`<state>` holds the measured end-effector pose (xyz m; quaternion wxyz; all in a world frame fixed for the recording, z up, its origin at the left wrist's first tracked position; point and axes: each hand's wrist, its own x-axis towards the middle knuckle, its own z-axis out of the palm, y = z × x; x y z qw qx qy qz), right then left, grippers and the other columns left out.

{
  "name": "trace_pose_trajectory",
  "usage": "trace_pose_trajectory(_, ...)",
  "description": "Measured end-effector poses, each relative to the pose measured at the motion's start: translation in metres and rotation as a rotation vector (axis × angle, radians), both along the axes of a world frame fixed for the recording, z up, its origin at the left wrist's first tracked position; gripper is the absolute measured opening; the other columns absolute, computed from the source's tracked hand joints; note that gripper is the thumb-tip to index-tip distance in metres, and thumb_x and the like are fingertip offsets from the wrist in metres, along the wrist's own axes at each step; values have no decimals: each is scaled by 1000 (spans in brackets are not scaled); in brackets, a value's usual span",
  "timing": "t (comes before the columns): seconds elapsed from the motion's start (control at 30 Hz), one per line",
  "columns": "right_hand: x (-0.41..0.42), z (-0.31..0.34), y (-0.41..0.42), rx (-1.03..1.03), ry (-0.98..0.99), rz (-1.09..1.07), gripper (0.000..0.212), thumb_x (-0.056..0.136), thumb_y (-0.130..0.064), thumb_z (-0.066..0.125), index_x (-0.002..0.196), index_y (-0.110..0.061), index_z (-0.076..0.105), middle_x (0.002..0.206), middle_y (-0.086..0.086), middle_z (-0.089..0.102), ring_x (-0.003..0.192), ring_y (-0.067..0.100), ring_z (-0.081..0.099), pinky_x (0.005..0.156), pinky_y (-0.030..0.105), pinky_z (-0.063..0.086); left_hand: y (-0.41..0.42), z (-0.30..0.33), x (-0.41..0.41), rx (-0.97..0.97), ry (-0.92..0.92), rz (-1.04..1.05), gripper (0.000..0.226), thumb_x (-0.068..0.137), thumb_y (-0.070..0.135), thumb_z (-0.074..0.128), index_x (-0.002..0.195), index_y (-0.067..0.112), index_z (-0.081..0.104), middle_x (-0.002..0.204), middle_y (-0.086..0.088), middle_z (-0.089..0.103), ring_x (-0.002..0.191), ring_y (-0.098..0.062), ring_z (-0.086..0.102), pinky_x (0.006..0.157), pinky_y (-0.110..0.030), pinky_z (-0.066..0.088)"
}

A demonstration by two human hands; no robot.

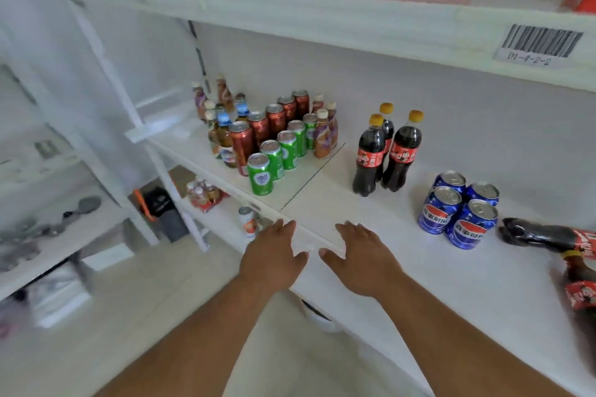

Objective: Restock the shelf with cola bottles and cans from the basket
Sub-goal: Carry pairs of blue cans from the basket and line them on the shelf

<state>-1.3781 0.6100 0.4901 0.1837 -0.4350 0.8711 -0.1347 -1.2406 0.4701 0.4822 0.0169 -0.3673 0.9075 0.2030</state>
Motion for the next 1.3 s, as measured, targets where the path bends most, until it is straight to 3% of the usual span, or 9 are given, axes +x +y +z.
trace_pose_trajectory(0.1, 35, -2, -18, -20, -37, 143, 79, 102, -65, 40, 166, -22, 21, 174, 1, 19, 161, 22, 13, 128, 36, 13, 5, -1, 52, 0, 3, 134, 79, 99, 49, 60, 165, 21, 26, 168, -8, 34, 154, -26, 31, 123, -39, 32)
trace_pose_trajectory(0.27, 108, 2, -53, -55, -80, 359, 79, 99, -66, 47, 162, -23, 30, 166, 2, 37, 152, 23, 35, 122, 41, 33, 10, 0, 147, 17, -44, 368, 84, 101, 54, 55, 167, 17, 18, 174, -5, 19, 159, -23, 20, 127, -36, 23)
trace_pose_trajectory(0.57, 272, 3, -129, 5, -76, 766, 79, 100, -64, 46, 163, -19, 28, 167, 0, 35, 152, 23, 34, 122, 37, 32, 11, 3, 333, 11, 4, 795, 82, 100, 55, 56, 166, 19, 22, 173, -1, 24, 158, -21, 24, 125, -34, 25)
trace_pose_trajectory(0.93, 517, 5, -207, 34, -44, 1114, 79, 101, -63, 46, 163, -18, 29, 167, 2, 35, 151, 25, 35, 120, 37, 34, 10, 10, 563, 16, 30, 1220, 74, 97, 53, 62, 159, 21, 37, 164, 1, 42, 148, -22, 42, 117, -38, 42)
trace_pose_trajectory(1.3, 635, -10, -263, 89, -17, 1270, 81, 99, -65, 45, 162, -19, 29, 166, 2, 36, 151, 24, 37, 120, 40, 36, -17, -10, 670, 103, 103, 1427, 78, 96, 55, 63, 162, 24, 33, 166, 4, 39, 148, -19, 44, 114, -38, 45)
